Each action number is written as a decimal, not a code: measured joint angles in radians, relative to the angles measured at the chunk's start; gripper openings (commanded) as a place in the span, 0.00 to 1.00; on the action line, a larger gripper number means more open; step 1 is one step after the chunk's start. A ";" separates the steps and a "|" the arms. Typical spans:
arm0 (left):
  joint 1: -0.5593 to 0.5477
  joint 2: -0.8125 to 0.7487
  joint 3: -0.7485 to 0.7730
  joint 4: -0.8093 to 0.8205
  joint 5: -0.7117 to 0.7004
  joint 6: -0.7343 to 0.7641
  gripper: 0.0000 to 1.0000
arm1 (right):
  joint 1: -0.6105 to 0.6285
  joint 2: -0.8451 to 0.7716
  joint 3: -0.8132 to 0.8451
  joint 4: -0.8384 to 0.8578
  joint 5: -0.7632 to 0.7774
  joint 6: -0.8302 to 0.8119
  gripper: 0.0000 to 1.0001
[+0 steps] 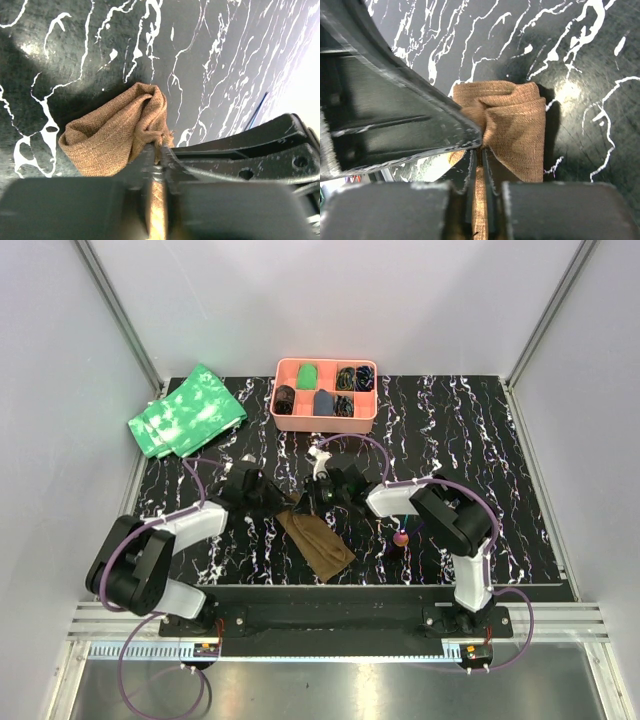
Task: Fold the napkin into a case and place the utensils inside
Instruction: Pick up the top corner of the smaller rectangle folded napkin from the center of the board, then grasp the top corner of the smaller rectangle folded napkin from the folded napkin.
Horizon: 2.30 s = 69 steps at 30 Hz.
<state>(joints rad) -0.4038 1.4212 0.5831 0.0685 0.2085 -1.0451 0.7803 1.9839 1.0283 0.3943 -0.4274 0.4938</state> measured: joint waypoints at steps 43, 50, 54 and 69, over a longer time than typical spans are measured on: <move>-0.344 0.111 0.236 -0.395 -0.585 0.409 0.21 | -0.011 -0.069 -0.019 -0.090 0.032 0.145 0.00; -0.357 0.125 0.249 -0.417 -0.646 0.412 0.24 | -0.011 -0.069 -0.028 -0.075 0.029 0.153 0.00; -0.362 0.134 0.254 -0.417 -0.651 0.423 0.31 | -0.011 -0.069 -0.029 -0.070 0.023 0.158 0.00; -0.369 0.175 0.254 -0.393 -0.658 0.443 0.07 | -0.011 -0.069 -0.040 -0.050 0.021 0.167 0.00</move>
<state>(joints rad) -0.7723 1.5959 0.8375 -0.3248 -0.4496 -0.6022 0.7692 1.9144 0.9878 0.3447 -0.4061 0.6609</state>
